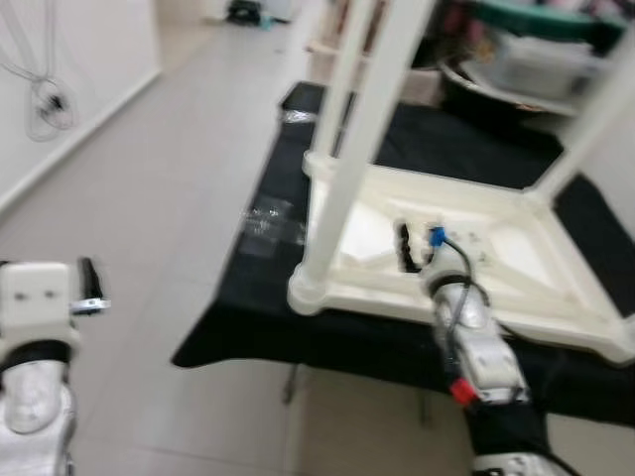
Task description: Building children table
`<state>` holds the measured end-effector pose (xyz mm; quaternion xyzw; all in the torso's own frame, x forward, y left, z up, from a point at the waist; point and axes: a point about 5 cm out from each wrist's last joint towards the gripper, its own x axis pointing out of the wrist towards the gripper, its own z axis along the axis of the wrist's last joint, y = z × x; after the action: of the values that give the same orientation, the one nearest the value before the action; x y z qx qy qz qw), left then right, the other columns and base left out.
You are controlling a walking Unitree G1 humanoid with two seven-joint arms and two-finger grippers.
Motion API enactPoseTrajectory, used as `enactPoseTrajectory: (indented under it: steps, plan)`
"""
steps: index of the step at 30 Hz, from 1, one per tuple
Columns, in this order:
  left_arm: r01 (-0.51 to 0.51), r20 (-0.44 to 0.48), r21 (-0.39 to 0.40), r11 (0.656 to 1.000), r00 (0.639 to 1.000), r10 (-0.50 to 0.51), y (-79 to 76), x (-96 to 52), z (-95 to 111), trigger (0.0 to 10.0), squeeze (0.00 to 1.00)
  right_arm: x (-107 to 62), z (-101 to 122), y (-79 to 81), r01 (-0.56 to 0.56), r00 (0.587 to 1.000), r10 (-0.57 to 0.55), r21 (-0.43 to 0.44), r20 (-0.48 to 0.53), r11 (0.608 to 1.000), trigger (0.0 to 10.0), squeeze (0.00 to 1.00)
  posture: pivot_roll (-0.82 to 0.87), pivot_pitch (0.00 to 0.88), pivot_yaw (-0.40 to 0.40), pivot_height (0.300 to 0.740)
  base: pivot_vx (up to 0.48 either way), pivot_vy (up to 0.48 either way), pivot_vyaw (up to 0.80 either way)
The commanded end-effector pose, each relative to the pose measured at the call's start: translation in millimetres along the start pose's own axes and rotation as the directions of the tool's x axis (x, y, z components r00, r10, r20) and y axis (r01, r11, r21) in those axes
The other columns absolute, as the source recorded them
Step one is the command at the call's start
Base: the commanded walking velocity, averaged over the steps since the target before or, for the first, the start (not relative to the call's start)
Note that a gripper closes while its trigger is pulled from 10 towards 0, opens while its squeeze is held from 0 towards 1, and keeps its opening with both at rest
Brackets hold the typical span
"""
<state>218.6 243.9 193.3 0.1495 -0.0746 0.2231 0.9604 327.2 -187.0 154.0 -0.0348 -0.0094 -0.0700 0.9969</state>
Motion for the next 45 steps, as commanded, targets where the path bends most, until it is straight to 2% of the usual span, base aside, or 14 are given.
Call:
enactPoseTrajectory:
  steps: [1, 18, 20, 25, 27, 28, 29, 30, 31, 32, 33, 41, 42, 45]
  plan:
    - [-0.008, -0.018, 0.019, 1.0, 1.0, 0.009, 4.8, -3.4, -4.1, 10.0, 0.0, 1.2, 4.0, -4.8, 0.028, 1.0, -0.028, 0.008, 0.01, 1.0, 10.0, 0.0, 0.14, 0.073, -0.16, 0.74, 0.0, 0.0, 0.0]
    - [0.198, -0.085, -0.061, 0.978, 0.976, -0.203, -23.9, -18.7, -12.3, 10.0, 0.0, 18.5, 3.6, -23.1, -0.074, 0.997, 0.074, -0.003, -0.038, 0.997, 10.0, 0.0, 0.15, 0.078, -0.155, 0.74, 0.0, 0.0, 0.0]
    - [0.294, -0.119, -0.104, 0.95, 0.945, -0.305, -36.3, -31.5, -20.1, 10.0, 0.0, 24.1, 3.4, -30.4, -0.281, 0.956, 0.276, -0.038, -0.096, 0.959, 10.0, 0.0, 0.14, 0.07, -0.148, 0.74, 0.0, 0.0, 0.0]
    - [0.322, -0.125, -0.121, 0.939, 0.934, -0.336, -39.6, -35.6, -21.9, 10.0, 0.0, 24.2, 4.5, -32.2, -0.349, 0.933, 0.342, -0.049, -0.108, 0.936, 10.0, 0.0, 0.14, 0.069, -0.146, 0.74, 0.0, 0.0, 0.0]
    - [0.496, -0.123, -0.181, 0.849, 0.845, -0.52, -58.9, -54.2, -23.9, 10.0, 0.0, 18.0, 5.9, -39.9, -0.568, 0.811, 0.554, -0.028, -0.187, 0.822, 10.0, 0.0, 0.14, 0.059, -0.139, 0.74, 0.0, 0.0, 0.0]
    - [0.496, -0.123, -0.181, 0.849, 0.845, -0.52, -58.9, -54.2, -23.9, 10.0, 0.0, 18.0, 5.9, -39.9, -0.568, 0.811, 0.554, -0.028, -0.187, 0.822, 10.0, 0.0, 0.14, 0.059, -0.139, 0.74, 0.0, 0.0, 0.0]
    - [0.583, -0.116, -0.215, 0.784, 0.782, -0.613, -68.7, -65.5, -24.1, 10.0, 0.0, 10.4, 8.2, -40.4, -0.685, 0.713, 0.67, -0.004, -0.204, 0.728, 10.0, 0.0, 0.15, 0.056, -0.139, 0.74, 0.0, 0.0, 0.0]
    - [0.583, -0.116, -0.215, 0.784, 0.782, -0.613, -68.7, -65.5, -24.1, 10.0, 0.0, 10.4, 8.2, -40.4, -0.685, 0.713, 0.67, -0.004, -0.204, 0.728, 10.0, 0.0, 0.15, 0.056, -0.139, 0.74, 0.0, 0.0, 0.0]
    - [0.646, -0.114, -0.24, 0.725, 0.723, -0.682, -76.0, -75.5, -24.5, 10.0, 0.0, 3.9, 9.8, -40.2, -0.763, 0.63, 0.746, 0.01, -0.216, 0.647, 10.0, 0.41, 0.15, 0.058, -0.134, 0.74, 0.0, 0.0, 0.0]
    - [0.686, -0.113, -0.258, 0.68, 0.678, -0.726, -80.6, -82.9, -24.8, 10.0, 0.0, -0.5, 10.8, -39.5, -0.814, 0.564, 0.796, 0.014, -0.22, 0.581, 10.0, 0.41, 0.15, 0.058, -0.134, 0.74, 0.0, 0.0, 0.0]
    - [0.708, -0.107, -0.28, 0.649, 0.649, -0.754, -84.1, -88.0, -23.8, 10.0, 0.0, -3.2, 12.6, -37.4, -0.842, 0.52, 0.829, 0.042, -0.205, 0.538, 10.0, 1.0, 0.15, 0.062, -0.137, 0.74, 0.0, 0.0, 0.0]
    - [0.765, -0.092, -0.284, 0.577, 0.578, -0.811, -90.8, -102.1, -22.6, 10.0, 0.0, -9.2, 18.5, -30.6, -0.91, 0.393, 0.907, 0.08, -0.15, 0.407, 10.0, 0.99, 0.15, 0.07, -0.137, 0.74, 0.0, 0.0, 0.0]
    - [0.777, -0.091, -0.288, 0.56, 0.56, -0.824, -92.7, -107.0, -22.8, 10.0, 0.0, -10.0, 20.3, -26.2, -0.921, 0.367, 0.92, 0.082, -0.134, 0.38, 10.0, 0.0, 0.15, 0.073, -0.135, 0.74, 0.0, 0.0, 0.0]
    - [0.794, -0.093, -0.277, 0.541, 0.538, -0.838, -94.5, -112.3, -23.5, 10.0, 0.0, -11.1, 22.8, -21.1, -0.933, 0.343, 0.932, 0.075, -0.115, 0.352, 10.0, 0.0, 0.15, 0.077, -0.136, 0.74, 0.0, 0.0, 0.0]
